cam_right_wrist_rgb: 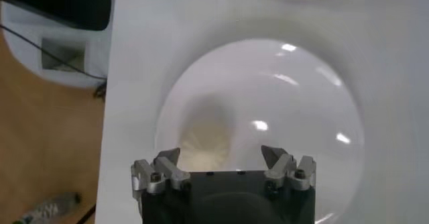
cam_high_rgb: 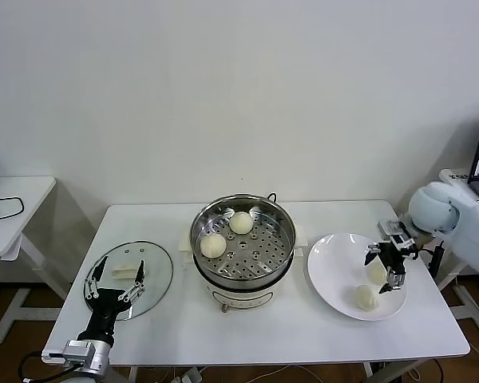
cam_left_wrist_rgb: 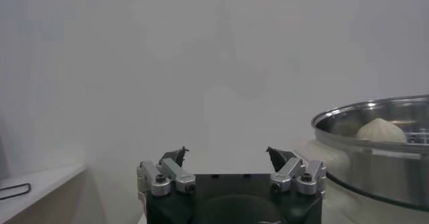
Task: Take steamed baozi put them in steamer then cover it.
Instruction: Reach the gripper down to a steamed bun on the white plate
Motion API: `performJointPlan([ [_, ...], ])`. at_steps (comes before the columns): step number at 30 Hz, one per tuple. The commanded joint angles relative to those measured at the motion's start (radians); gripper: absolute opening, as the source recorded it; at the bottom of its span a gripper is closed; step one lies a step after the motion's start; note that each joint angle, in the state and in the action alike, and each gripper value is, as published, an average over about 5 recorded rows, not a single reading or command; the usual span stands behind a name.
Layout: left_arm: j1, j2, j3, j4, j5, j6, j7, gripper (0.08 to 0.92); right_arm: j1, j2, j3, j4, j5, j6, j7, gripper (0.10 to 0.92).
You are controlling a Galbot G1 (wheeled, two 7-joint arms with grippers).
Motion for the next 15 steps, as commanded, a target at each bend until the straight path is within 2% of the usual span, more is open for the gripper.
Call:
performJointPlan([
  [1, 0.000, -0.001, 0.002, 0.002, 0.002, -0.001, -0.001, 0.823, -0.143, 0.013, 0.100, -0.040, -0.089, 0.043, 0.016, 0.823],
  [15, -0.006, 0.000, 0.002, 0.017, 0.004, -0.002, -0.001, 0.823, -0.195, 0.068, 0.129, -0.070, -0.116, 0.035, 0.040, 0.823],
])
